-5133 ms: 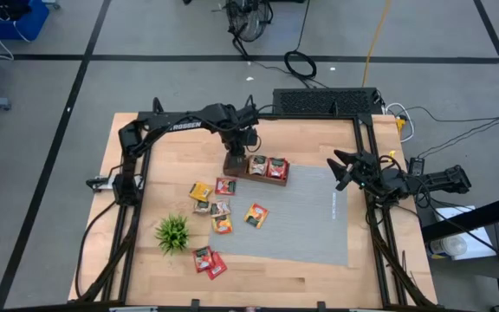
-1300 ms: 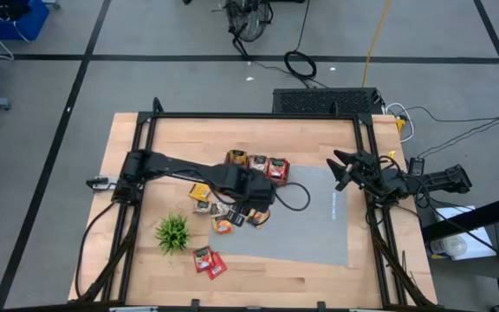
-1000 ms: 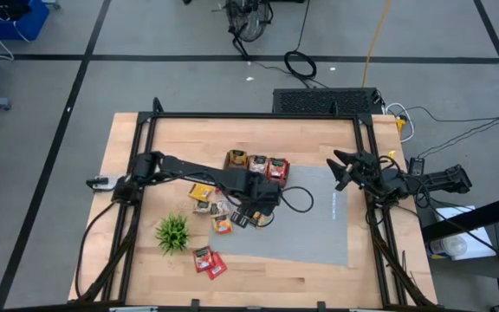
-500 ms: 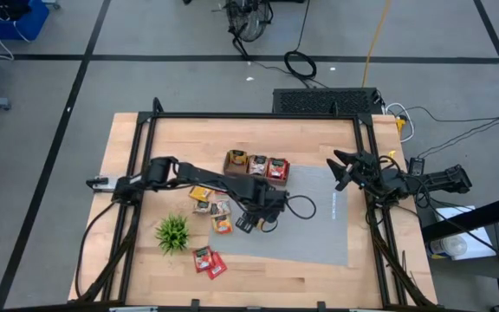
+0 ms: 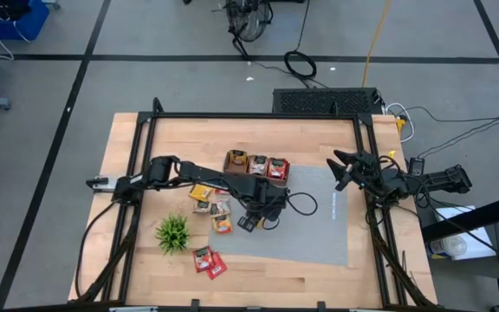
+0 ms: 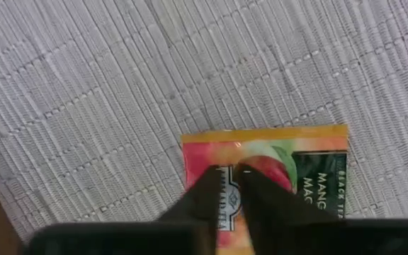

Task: Pick & Place Tea
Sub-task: Put the yellow tea bag into the left section of the wooden organizer

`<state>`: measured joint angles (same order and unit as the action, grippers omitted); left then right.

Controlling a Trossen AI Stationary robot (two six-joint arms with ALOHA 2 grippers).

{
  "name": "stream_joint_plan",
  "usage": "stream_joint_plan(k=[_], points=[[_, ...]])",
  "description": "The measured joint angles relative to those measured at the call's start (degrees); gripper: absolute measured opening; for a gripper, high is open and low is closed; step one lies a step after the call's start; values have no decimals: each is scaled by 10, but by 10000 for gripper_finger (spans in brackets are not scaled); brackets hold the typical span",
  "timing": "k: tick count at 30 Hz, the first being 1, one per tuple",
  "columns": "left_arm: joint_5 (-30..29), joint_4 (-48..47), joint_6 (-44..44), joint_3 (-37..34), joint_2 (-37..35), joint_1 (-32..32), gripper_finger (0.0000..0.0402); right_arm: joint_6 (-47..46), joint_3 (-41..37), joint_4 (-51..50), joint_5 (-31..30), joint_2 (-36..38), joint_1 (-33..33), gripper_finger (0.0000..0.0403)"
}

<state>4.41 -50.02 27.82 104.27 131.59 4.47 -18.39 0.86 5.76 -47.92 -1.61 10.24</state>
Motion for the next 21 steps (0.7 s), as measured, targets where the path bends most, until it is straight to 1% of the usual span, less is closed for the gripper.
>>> stream_joint_plan(k=[1, 2, 14, 17, 21], points=[[0, 0, 1, 0, 0, 0, 22, 0, 0, 0, 0, 0, 0, 242], [1, 1, 0, 0, 0, 0, 12, 0, 0, 0, 0, 0, 0, 242], [-1, 3, -9, 0, 0, -4, 3, 0, 0, 0, 0, 0, 0, 242], [-30, -17, -34, -1, -7, -2, 14, 0, 0, 0, 0, 0, 0, 242], [-37, -55, -43, -2, -28, -4, 40, 0, 0, 0, 0, 0, 0, 242]])
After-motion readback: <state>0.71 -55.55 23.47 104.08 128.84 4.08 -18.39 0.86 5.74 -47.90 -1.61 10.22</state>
